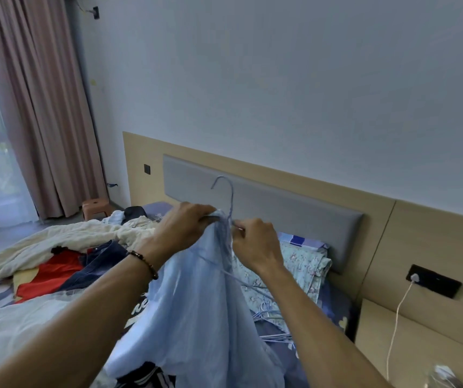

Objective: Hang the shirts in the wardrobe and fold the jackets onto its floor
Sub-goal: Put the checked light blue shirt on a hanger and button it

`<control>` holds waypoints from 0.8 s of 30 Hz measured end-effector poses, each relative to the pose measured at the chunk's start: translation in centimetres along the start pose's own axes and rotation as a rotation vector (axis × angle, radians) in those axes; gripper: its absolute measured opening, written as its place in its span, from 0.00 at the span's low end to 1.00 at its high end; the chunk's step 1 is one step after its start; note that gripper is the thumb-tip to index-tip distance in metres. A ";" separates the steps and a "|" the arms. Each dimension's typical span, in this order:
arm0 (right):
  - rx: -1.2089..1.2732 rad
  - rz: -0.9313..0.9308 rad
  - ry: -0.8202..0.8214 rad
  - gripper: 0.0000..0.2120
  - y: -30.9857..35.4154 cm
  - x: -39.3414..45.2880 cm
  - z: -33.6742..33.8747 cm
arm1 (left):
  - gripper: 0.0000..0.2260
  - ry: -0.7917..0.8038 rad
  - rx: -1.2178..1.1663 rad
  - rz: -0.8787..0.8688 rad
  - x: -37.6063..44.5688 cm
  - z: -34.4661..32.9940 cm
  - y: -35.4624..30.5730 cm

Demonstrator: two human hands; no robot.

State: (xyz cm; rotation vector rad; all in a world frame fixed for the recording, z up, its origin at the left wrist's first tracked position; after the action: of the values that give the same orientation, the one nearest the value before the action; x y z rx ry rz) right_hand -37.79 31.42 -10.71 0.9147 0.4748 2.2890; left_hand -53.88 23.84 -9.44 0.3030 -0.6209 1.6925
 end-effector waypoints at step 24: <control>-0.281 -0.273 -0.067 0.07 -8.2 -2.1 -3.9 | 0.11 -0.153 0.459 -0.127 -2.5 0.4 1.9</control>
State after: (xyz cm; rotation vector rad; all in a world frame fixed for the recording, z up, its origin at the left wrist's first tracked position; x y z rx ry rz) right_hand -36.04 35.74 -18.76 0.7344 0.2245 2.0067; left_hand -55.20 21.30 -10.86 0.7884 -0.3082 1.6848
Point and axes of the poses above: each hand's wrist, its own x-axis towards the middle knuckle, its own z-axis out of the back of the hand, y = z × x, the point moved 2 cm from there along x, towards the middle knuckle, and after that the axes turned 2 degrees about z, right-handed, at the moved point
